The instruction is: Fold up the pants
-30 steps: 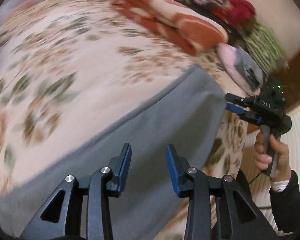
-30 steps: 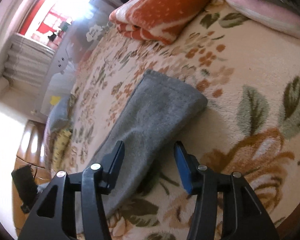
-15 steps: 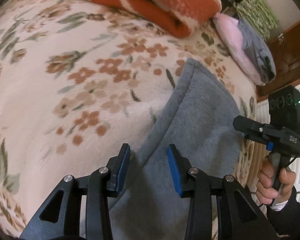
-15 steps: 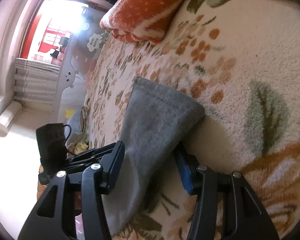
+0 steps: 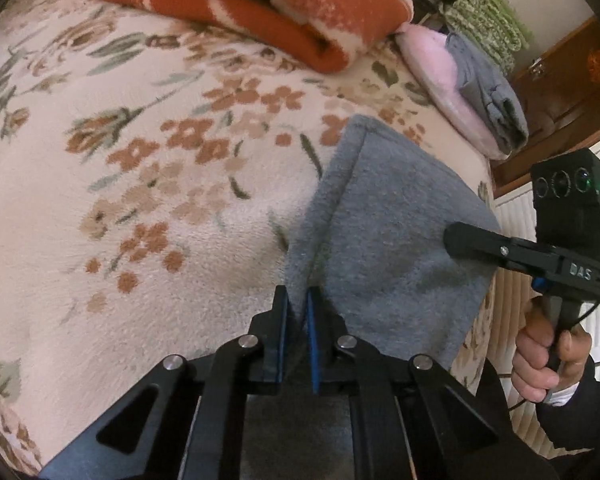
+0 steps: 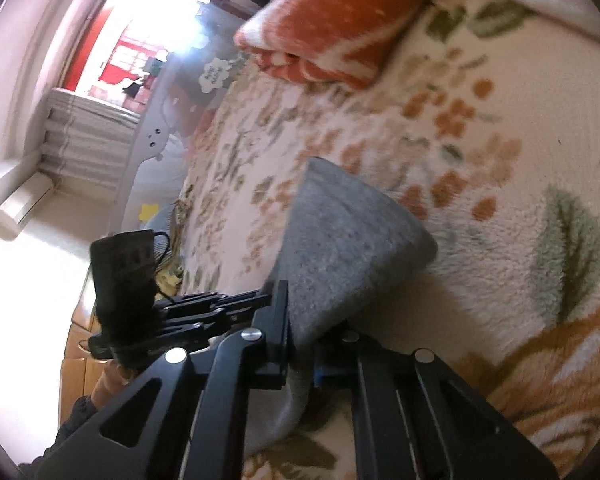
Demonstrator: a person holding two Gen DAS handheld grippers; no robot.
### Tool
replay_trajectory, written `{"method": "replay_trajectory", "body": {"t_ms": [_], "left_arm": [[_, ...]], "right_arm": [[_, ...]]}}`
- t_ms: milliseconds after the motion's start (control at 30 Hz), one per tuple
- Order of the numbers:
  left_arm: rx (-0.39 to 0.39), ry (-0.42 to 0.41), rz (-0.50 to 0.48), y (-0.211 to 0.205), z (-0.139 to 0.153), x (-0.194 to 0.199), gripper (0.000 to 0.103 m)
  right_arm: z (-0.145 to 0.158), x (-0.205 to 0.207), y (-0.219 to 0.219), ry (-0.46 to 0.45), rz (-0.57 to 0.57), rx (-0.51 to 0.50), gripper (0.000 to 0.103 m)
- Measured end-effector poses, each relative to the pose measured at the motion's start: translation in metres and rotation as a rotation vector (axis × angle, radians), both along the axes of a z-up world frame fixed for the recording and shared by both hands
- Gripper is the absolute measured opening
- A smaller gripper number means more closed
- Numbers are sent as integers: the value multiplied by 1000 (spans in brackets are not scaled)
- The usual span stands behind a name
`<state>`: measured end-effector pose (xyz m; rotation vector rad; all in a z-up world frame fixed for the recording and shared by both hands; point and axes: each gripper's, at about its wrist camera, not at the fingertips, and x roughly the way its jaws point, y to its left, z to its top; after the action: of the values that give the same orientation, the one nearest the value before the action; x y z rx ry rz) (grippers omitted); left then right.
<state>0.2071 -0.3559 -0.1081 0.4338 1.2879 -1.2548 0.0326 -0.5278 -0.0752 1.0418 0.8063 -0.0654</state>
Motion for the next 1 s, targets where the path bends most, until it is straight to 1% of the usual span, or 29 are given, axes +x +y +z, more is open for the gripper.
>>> {"method": "replay_trajectory", "body": {"t_ms": [100, 200, 300, 400, 467, 533, 600, 633, 700, 767, 900, 967, 1000], "left_arm": [[-34, -5, 23, 11, 14, 0, 6], [-65, -13, 50, 32, 28, -2, 6], [-109, -13, 102, 60, 42, -3, 6], [-161, -16, 177, 103, 56, -4, 6], [-187, -18, 220, 125, 60, -7, 6], [-206, -7, 277, 157, 62, -7, 6], [-208, 0, 324, 184, 61, -10, 8], [-203, -10, 349, 201, 61, -13, 8], [-189, -13, 394, 231, 57, -21, 9], [-180, -6, 460, 268, 49, -30, 8], [-204, 47, 603, 340, 32, -45, 8], [-212, 74, 688, 374, 22, -55, 8], [-222, 83, 719, 385, 19, -58, 8]], "right_arm": [[17, 1, 11, -40, 29, -2, 9], [33, 4, 26, -80, 71, -10, 9], [50, 8, 49, -116, 131, -16, 9], [64, 13, 80, -148, 215, -27, 9], [71, 16, 103, -163, 272, -32, 9], [77, 20, 130, -175, 339, -30, 9], [78, 25, 156, -181, 395, -25, 9], [78, 28, 170, -181, 424, -22, 9], [74, 33, 192, -180, 467, -17, 9], [68, 39, 214, -168, 508, -14, 9], [50, 50, 252, -120, 569, -42, 9], [44, 53, 267, -95, 596, -71, 9], [39, 56, 276, -81, 618, -94, 9]]}}
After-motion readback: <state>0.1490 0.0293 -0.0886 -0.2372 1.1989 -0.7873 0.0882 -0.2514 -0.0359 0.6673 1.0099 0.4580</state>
